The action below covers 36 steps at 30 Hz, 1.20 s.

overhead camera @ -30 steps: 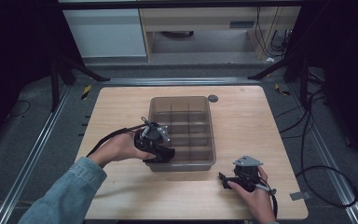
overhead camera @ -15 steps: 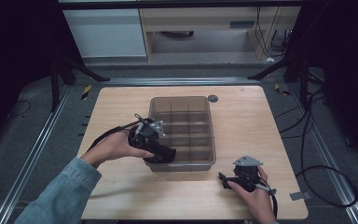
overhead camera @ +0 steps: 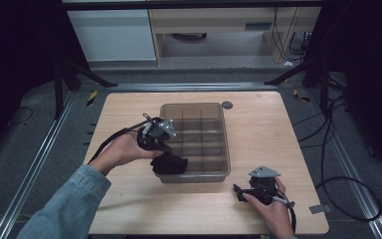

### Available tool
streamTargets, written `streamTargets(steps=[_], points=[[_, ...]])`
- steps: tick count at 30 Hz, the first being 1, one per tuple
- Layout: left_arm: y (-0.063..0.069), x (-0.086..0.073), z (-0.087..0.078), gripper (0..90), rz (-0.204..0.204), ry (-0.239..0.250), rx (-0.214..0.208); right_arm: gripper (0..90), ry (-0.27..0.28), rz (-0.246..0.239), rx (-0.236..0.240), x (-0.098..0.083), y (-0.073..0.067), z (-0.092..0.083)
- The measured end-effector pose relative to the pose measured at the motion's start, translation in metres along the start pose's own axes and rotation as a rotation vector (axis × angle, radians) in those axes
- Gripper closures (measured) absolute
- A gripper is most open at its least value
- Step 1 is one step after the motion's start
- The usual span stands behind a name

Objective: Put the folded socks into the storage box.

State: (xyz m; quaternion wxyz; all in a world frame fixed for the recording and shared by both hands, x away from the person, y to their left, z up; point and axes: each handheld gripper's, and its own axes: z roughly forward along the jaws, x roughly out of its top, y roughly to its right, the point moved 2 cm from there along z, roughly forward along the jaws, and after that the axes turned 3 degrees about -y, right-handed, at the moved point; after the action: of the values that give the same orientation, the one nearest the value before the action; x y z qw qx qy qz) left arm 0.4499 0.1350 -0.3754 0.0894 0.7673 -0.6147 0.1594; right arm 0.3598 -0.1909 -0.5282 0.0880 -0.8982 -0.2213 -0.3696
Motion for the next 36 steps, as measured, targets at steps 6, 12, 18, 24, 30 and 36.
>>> streamTargets(steps=[6,12,18,24,30,36], points=[[0.001,-0.004,0.022,87.9,0.004,-0.053,0.000,8.1,0.000,0.000,0.000,0.000,0.000,0.000],[0.005,-0.010,0.039,89.3,0.003,-0.074,0.004,8.1,0.000,0.000,0.000,0.000,0.000,0.000],[0.010,-0.016,0.052,89.5,0.009,-0.075,0.024,8.1,0.000,0.000,0.000,0.000,0.000,0.000],[0.013,-0.021,0.064,89.6,-0.014,-0.069,-0.001,8.1,-0.001,0.000,-0.001,0.000,-0.001,0.000],[0.016,-0.021,0.073,89.6,-0.008,-0.097,-0.006,8.0,-0.001,-0.006,0.000,0.000,-0.001,0.000],[0.015,-0.022,0.050,89.9,-0.018,-0.043,0.016,8.1,-0.001,-0.007,0.001,0.000,-0.001,0.000]])
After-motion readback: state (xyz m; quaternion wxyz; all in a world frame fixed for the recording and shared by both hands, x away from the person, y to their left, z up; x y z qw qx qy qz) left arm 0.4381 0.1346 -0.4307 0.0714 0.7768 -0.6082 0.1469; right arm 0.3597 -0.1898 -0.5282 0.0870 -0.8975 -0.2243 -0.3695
